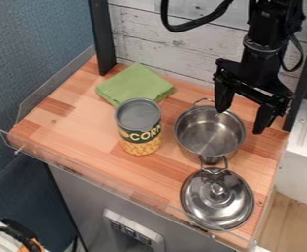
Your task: Move the can to the left down of the table
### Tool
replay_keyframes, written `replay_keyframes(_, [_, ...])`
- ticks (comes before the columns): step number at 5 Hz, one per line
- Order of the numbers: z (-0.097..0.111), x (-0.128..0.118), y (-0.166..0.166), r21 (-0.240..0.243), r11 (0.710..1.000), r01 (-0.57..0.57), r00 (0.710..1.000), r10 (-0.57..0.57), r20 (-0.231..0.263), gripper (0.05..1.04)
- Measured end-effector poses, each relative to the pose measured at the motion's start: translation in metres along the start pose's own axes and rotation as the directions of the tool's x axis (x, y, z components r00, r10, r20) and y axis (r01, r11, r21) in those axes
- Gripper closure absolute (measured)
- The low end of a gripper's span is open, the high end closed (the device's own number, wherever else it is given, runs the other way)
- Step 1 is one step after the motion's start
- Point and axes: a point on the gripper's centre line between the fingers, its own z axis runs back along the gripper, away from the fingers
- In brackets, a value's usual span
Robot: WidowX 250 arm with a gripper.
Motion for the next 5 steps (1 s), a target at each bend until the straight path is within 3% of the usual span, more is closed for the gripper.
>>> replay_keyframes(1, [-0.012, -0.004, -0.002, -0.009, 1.0, 0.0, 0.999, 0.0, -0.038, 0.083])
replay_keyframes(2, [-0.01, -0.013, 0.015, -0.071, 0.996, -0.045, 0.997, 0.041, -0.057, 0.083])
replay_keyframes(3, [0.005, -0.022, 0.047, -0.058, 0.997, -0.056, 0.998, 0.056, -0.01, 0.083])
replay_keyframes(5, [-0.01, -0.032, 0.097, -0.015, 0.995, -0.094, 0.995, 0.094, 0.014, 0.083])
